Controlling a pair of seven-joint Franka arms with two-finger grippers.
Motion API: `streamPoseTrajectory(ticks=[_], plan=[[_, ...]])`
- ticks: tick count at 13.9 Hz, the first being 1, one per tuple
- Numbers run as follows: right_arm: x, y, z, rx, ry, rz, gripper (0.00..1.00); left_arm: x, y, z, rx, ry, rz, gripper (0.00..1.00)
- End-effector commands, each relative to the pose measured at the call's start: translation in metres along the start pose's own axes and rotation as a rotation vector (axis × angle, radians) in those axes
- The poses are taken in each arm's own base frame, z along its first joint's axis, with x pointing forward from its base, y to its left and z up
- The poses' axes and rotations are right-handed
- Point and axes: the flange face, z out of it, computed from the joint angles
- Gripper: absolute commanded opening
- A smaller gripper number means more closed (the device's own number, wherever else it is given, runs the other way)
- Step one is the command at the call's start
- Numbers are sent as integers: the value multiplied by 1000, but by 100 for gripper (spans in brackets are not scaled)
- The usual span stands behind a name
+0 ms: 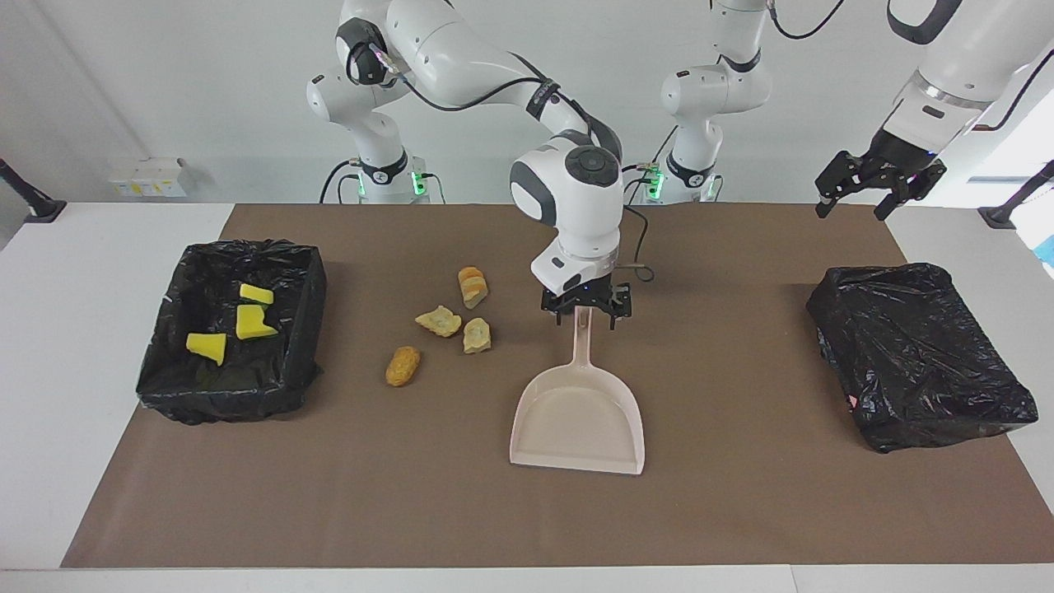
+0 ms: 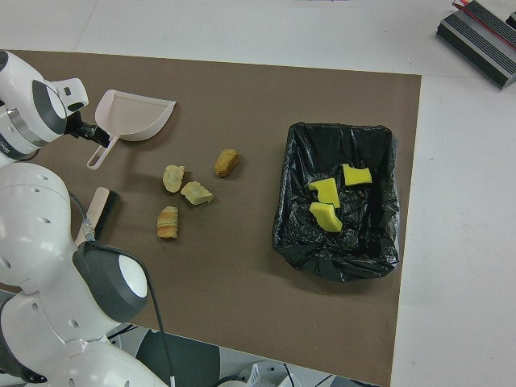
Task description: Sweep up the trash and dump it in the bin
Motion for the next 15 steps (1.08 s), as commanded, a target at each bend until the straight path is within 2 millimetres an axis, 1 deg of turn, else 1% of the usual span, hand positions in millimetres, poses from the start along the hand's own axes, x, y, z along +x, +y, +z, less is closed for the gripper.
streamPoseTrajectory(ticks=[1,4,5,7,8,9,11,12,13,15], plan=[[-29,21,-24,-14,-38,-20,100,-4,4,3,-10,-9,-6,100],[-63,52,-46,-28,-43,-26,100,-4,4,3,-10,-10,-9,100],[-76,62,-49,-36,-48,-26,100,-4,3,4,0,-23,-7,100],[-103,81,-47,-37,-43,-21,100,-2,0,3,10,-27,-10,100],[-117,86,-43,-33,-46,-8,100,-2,1,3,11,-33,-8,100],[-136,85,-37,-5,-57,10,100,-2,2,5,9,-35,-7,100],[-165,95,-27,35,-71,31,100,-1,4,4,7,-26,-4,100],[-178,94,-25,41,-84,32,100,-1,4,5,7,-24,-4,100],[-187,93,-22,36,-91,45,100,-1,5,5,7,-23,-3,100],[-211,81,-4,45,-85,52,100,-1,5,6,7,-24,-3,100]])
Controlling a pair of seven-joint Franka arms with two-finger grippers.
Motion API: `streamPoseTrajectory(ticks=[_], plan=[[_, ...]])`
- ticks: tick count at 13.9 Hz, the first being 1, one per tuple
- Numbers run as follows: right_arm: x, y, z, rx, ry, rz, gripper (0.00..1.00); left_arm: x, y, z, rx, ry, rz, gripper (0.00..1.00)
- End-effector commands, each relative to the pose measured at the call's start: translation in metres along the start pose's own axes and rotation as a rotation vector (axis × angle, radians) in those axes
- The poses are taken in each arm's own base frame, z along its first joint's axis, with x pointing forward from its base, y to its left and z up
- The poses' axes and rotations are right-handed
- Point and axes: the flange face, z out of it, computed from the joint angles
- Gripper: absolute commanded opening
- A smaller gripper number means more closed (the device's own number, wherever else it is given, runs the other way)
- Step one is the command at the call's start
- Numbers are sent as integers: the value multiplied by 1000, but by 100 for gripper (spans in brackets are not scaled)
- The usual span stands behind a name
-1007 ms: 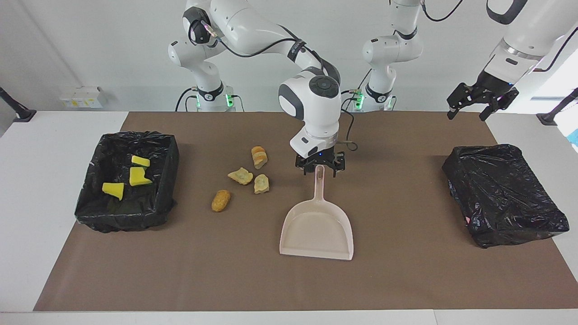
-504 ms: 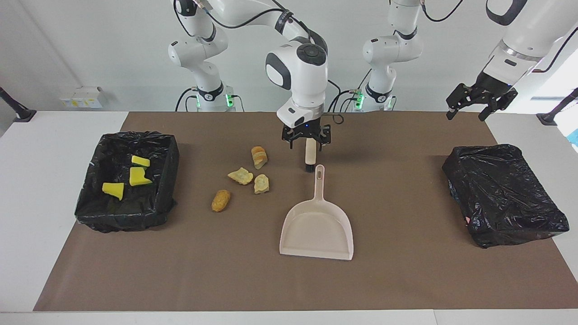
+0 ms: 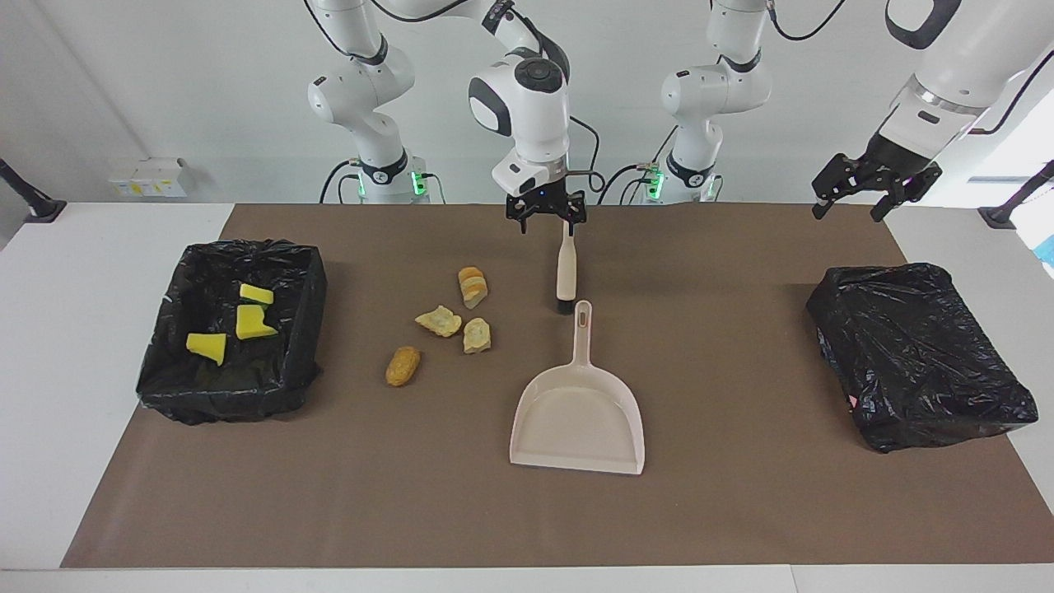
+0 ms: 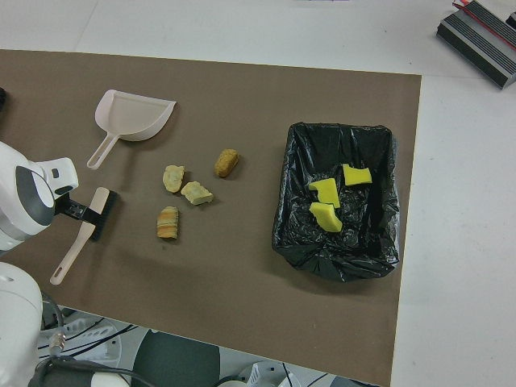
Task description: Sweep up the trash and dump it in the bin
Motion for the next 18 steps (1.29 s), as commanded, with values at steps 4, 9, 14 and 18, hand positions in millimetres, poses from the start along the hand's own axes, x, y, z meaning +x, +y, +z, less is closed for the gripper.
streamPoseTrajectory(ticks=[4,9,14,18], plan=[[-51,-16,53,38,5,77,100,3,22,9,4,-3,18,100],[-70,-28,78,20,-8,46,86,55,148,76,-39,126,67,100],[-70,-28,79,4,-17,40,22,61,288,161,-126,148,90,100],[-68,-32,74,-23,-32,49,0,50,329,233,-102,65,151,100]])
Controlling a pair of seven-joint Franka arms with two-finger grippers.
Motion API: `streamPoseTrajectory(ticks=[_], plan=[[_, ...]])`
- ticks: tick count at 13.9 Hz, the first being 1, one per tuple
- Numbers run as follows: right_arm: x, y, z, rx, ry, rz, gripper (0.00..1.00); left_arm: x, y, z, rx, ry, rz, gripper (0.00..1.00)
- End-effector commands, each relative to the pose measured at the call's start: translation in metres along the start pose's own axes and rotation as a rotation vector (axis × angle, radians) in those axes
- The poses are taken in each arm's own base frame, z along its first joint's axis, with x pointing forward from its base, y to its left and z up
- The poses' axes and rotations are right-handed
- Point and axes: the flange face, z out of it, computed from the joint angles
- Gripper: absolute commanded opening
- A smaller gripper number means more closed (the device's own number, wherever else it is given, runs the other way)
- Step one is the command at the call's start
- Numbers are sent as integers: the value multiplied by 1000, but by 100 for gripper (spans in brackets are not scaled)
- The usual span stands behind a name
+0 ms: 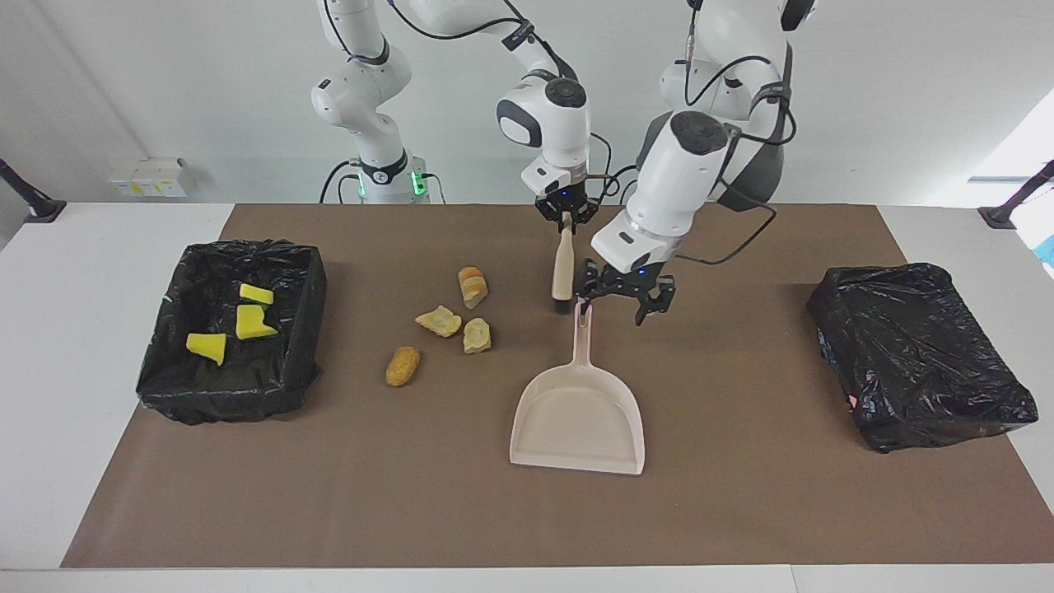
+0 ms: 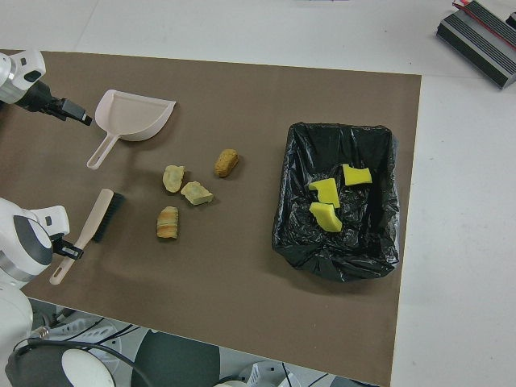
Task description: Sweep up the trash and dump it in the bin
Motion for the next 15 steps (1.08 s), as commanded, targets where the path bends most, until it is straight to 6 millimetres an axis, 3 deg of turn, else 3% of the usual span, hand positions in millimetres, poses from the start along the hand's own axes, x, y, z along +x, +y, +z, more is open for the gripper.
streamPoseTrajectory(ticks=[1,4,9,10,11,15], plan=[[5,-5,-12,-32,-30,23,0,-12,2,35,10,-42,11,100],[17,11,-36,-69,-47,43,0,-31,1,69,19,-60,30,100],[66,74,-91,-131,-95,4,0,-37,8,82,21,-68,42,100],[77,90,-97,-145,-112,-12,0,-38,8,82,24,-77,41,72],[86,106,-107,-155,-125,-37,0,-39,8,82,26,-85,41,51],[137,173,-128,-152,-153,-69,0,-45,10,89,33,-105,40,49]])
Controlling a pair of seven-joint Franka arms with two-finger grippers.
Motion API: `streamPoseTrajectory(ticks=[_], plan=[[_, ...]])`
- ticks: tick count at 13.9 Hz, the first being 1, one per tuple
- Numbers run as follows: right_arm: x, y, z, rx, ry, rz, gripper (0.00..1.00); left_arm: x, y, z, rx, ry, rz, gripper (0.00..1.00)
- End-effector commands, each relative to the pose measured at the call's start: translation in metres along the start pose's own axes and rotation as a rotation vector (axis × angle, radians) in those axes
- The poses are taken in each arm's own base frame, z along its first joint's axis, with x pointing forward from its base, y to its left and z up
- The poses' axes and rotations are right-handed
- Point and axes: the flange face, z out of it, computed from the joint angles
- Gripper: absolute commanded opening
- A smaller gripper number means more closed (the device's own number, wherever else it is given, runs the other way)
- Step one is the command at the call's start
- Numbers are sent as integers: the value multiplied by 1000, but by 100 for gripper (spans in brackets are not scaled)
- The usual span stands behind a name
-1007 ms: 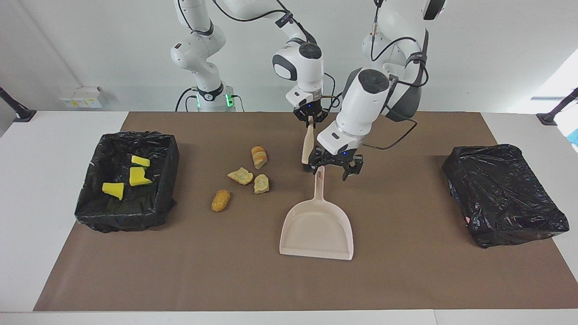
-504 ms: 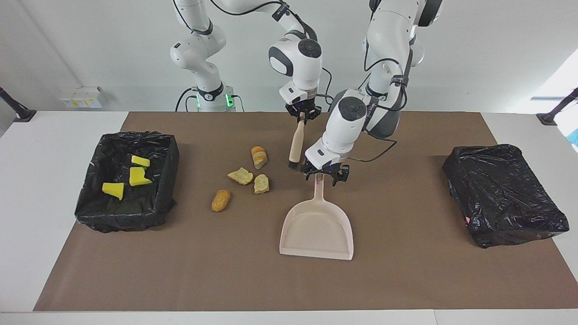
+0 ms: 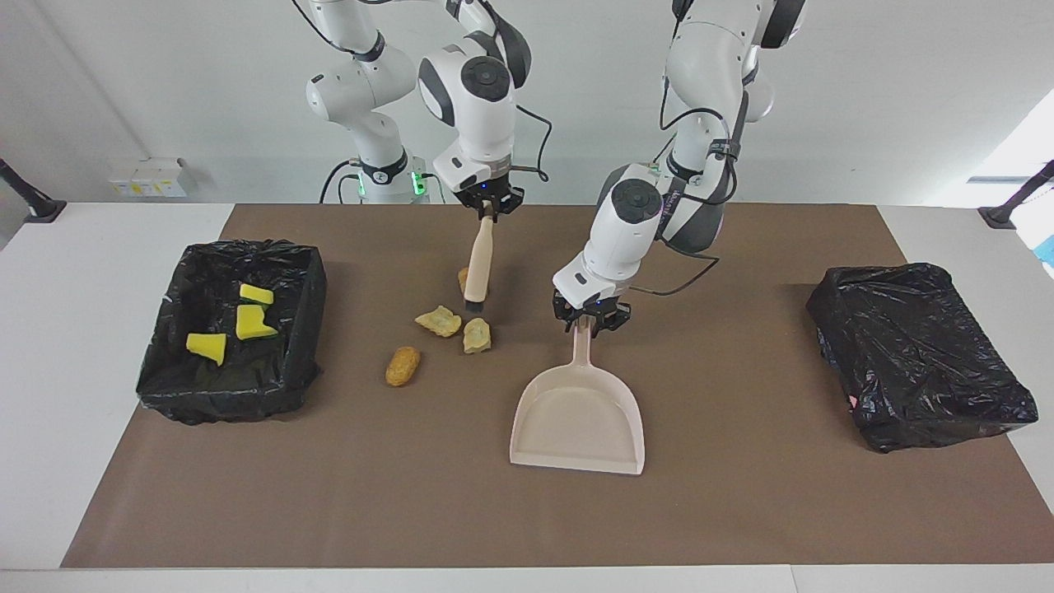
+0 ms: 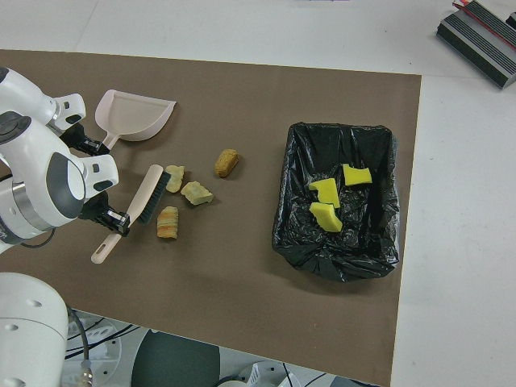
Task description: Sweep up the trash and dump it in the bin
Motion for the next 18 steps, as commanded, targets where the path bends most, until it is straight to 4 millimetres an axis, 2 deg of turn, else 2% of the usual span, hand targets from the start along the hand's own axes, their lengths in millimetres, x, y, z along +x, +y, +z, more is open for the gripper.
streamPoseTrajectory(ticks=[1,2,4,7,8,9,10,12,14,16,17,18], plan=[[26,56,-9,-6,-7,-58,0,-7,1,0,3,-12,-1,15],[37,79,-12,4,-11,-96,0,-6,0,-1,2,-10,-1,0],[67,134,-7,31,-17,-140,0,-4,-5,-7,18,-20,9,0],[104,210,6,74,22,-253,0,-5,-17,-32,107,-8,104,0],[111,229,14,81,32,-271,0,-6,-21,-37,116,-20,147,0],[117,238,26,85,52,-279,0,-5,-36,-45,137,-31,171,0],[117,239,32,84,65,-295,0,-6,-42,-51,158,-37,184,0],[120,237,43,81,91,-300,0,-12,-49,-47,162,-53,217,0],[129,234,66,82,91,-300,0,-10,-79,-46,160,-81,313,0],[137,229,85,80,104,-307,0,-10,-95,-47,155,-110,414,0],[135,224,87,80,100,-310,0,-12,-101,-44,152,-123,466,0],[132,210,86,76,100,-325,0,-13,-114,-44,148,-132,494,0]])
